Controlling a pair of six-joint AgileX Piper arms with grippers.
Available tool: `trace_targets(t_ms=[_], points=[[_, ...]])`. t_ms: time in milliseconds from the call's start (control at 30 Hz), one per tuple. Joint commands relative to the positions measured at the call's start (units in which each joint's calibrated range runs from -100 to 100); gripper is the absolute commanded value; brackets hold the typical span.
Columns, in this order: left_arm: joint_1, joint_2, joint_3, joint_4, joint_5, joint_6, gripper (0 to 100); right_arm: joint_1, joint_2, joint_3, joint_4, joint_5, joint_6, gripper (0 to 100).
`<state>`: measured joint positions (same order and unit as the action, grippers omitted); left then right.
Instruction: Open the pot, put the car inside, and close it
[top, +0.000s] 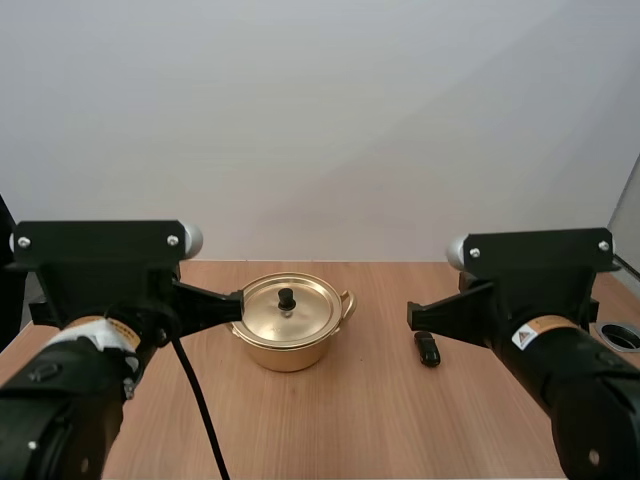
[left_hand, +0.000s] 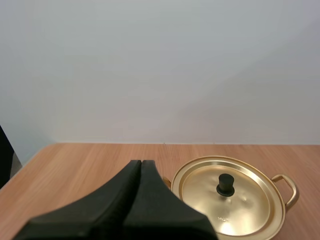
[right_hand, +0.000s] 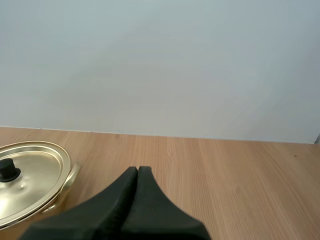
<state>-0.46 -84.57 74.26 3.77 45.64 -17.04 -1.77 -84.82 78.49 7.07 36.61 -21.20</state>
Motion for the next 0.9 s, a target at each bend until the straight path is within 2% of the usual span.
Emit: trace_targets(t_ms=[0, 133, 233, 267, 367, 467, 533, 567, 667, 700, 767, 800, 833, 867], points=[[0.05, 17.4, -15.4, -0.1, 14.8, -2.7, 0, 0.0, 15.6, -19.0, -1.9, 12.1, 0.0, 0], [0.05, 25.6, -19.7, -0.1, 16.0, -3.4, 0, 0.0, 23.3, -26.5, -2.9, 24.7, 0.0, 0], [0.05, 28.8, -19.7, -0.1, 9.7, -2.8, 0, 0.0, 25.3, -28.0, -2.6, 22.4, 0.0, 0], [0.05, 29.7, -20.2, -0.2, 7.8, -0.3, 0, 0.0, 25.6, -28.1, -2.7, 21.0, 0.0, 0], [-0.03, 32.5, -20.3, -9.2, 4.4, 16.0, 0, 0.0, 26.9, -28.2, -2.8, 19.0, -2.1, 0], [-0.03, 35.8, -20.4, -22.7, 4.2, 34.5, 0, 0.0, 29.7, -28.2, -2.7, 18.6, -5.1, 0], [-0.03, 39.1, -21.4, -29.9, 7.9, 41.9, 0, 0.0, 32.4, -28.2, -2.7, 18.6, -5.2, 0], [-0.03, 41.0, -22.0, -31.5, 10.3, 43.6, 0, 0.0, 33.7, -28.2, -2.7, 18.6, -5.2, 0], [-0.03, 46.7, -24.4, -31.8, 14.3, 46.1, 0, 0.0, 37.8, -28.2, -2.7, 18.8, -6.2, 33], [-0.03, 48.1, -25.2, -31.8, 15.4, 47.1, 4, 0.0, 39.0, -28.2, -2.7, 18.8, -6.7, 49], [-0.03, 50.8, -26.5, -32.3, 16.0, 48.1, 19, 0.0, 40.8, -28.2, -2.7, 18.5, -7.5, 83], [-0.24, 51.7, -27.0, -32.3, 16.0, 48.1, 31, 0.0, 41.4, -28.2, -2.7, 18.1, -7.9, 95], [-0.66, 52.8, -27.8, -32.3, 16.0, 48.1, 43, 0.0, 41.8, -28.2, -2.7, 17.9, -7.9, 99], [-1.29, 53.7, -28.4, -32.3, 16.0, 48.1, 55, 0.0, 42.0, -28.2, -2.9, 17.6, -7.9, 99]])
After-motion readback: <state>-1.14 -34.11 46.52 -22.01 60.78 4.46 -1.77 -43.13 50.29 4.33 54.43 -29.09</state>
